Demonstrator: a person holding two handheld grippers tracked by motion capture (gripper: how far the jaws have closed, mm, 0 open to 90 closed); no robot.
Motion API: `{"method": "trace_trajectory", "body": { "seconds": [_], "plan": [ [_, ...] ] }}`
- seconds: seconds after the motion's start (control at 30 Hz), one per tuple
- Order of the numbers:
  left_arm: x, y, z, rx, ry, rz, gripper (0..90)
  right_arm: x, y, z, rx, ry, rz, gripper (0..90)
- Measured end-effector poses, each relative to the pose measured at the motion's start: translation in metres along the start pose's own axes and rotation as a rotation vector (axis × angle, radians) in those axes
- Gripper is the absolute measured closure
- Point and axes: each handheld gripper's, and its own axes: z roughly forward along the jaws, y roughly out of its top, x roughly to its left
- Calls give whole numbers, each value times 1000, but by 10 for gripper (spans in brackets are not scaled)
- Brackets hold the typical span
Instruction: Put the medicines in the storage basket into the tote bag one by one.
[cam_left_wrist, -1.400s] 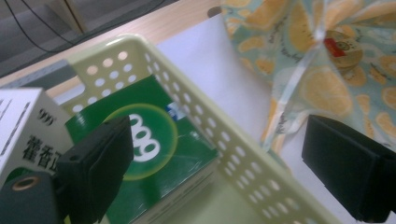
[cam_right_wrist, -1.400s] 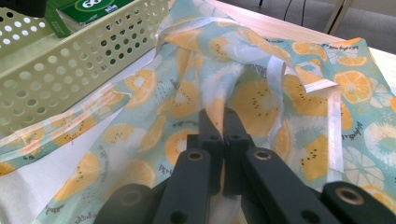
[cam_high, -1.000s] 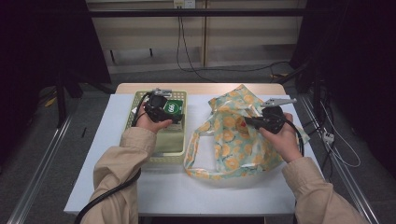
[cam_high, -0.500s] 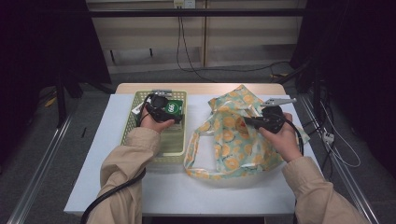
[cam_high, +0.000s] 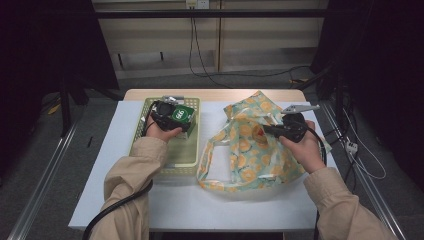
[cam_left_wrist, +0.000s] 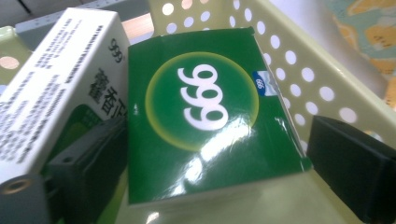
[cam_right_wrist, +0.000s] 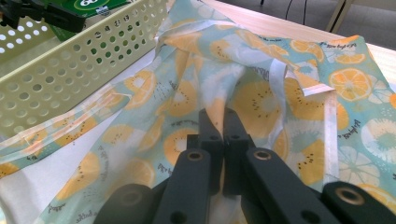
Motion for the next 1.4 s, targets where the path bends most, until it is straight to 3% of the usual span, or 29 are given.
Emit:
{"method": "trace_trajectory", "body": {
  "seconds": [0.2,0.37,0.47,0.6,0.8,0.93,1.13,1.4],
  "plan": [
    [-4,0,11,25,39,-8,67,0,0,0,3,2,-2,899],
    [-1,-5,10,27,24,-48,131,-1,0,-1,0,0,-2,899],
    [0,-4,5,39,23,-44,153,-1,-1,-2,-1,-2,-3,899],
    [1,-4,-6,30,-12,-70,159,0,0,-2,-2,-2,-4,900],
    [-2,6,-32,13,-58,-26,161,0,-1,-2,-4,-1,-1,899],
    [-2,13,-51,-21,-105,-30,161,1,0,-4,-5,-2,-4,900],
    [-9,24,-72,-36,-97,37,161,2,0,-7,-8,-4,-7,899],
    [-16,37,-91,-88,-145,37,163,3,2,-9,-12,-5,-8,900]
  ]
}}
